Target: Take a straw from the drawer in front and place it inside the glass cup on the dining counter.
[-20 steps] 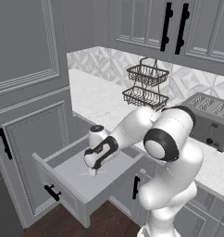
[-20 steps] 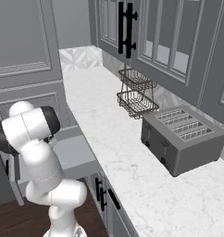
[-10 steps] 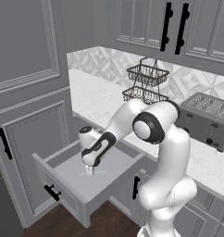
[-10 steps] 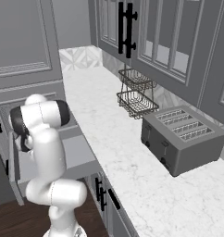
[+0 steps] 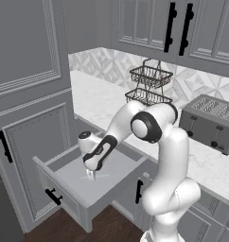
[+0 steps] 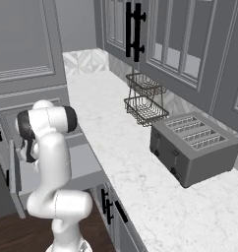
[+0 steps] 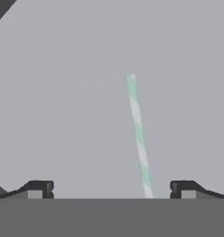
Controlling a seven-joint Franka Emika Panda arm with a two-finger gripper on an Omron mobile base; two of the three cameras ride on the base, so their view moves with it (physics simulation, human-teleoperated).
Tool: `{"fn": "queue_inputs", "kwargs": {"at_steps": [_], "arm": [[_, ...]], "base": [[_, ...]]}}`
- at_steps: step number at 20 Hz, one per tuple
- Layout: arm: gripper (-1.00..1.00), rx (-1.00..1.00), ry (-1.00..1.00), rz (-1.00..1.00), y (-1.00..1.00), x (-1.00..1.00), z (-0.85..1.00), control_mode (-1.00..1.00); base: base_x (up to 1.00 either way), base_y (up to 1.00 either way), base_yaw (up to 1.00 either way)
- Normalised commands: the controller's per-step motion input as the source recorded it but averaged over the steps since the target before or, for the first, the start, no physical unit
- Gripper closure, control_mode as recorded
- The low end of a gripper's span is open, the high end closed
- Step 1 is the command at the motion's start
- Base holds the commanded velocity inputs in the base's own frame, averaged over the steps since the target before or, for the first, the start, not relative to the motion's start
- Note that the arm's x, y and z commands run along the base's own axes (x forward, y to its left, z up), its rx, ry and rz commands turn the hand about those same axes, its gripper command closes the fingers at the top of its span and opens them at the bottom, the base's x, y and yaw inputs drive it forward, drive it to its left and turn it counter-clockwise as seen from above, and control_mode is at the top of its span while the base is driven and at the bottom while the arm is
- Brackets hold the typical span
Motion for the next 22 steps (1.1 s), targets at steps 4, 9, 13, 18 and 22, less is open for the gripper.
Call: {"fn": "queue_inputs", "kwargs": {"at_steps": [4,9,13,18,22], "arm": [[-1.00,0.00,0.00,0.00,0.00,0.00,-0.14,-1.00],[-1.00,0.01,0.00,0.00,-0.02,0.00,-0.20,-1.00],[-1.00,0.03,-0.04,0.00,-0.11,0.03,-0.25,-1.00],[-1.00,0.01,-0.03,0.00,0.00,0.26,-0.22,-1.00],[-1.00,0.00,-0.02,0.00,0.00,0.29,-0.24,-1.00]], "base": [[0.00,0.00,0.00],[0.00,0.00,0.00],[0.00,0.00,0.00],[0.00,0.00,0.00],[0.00,0.00,0.00]]}}
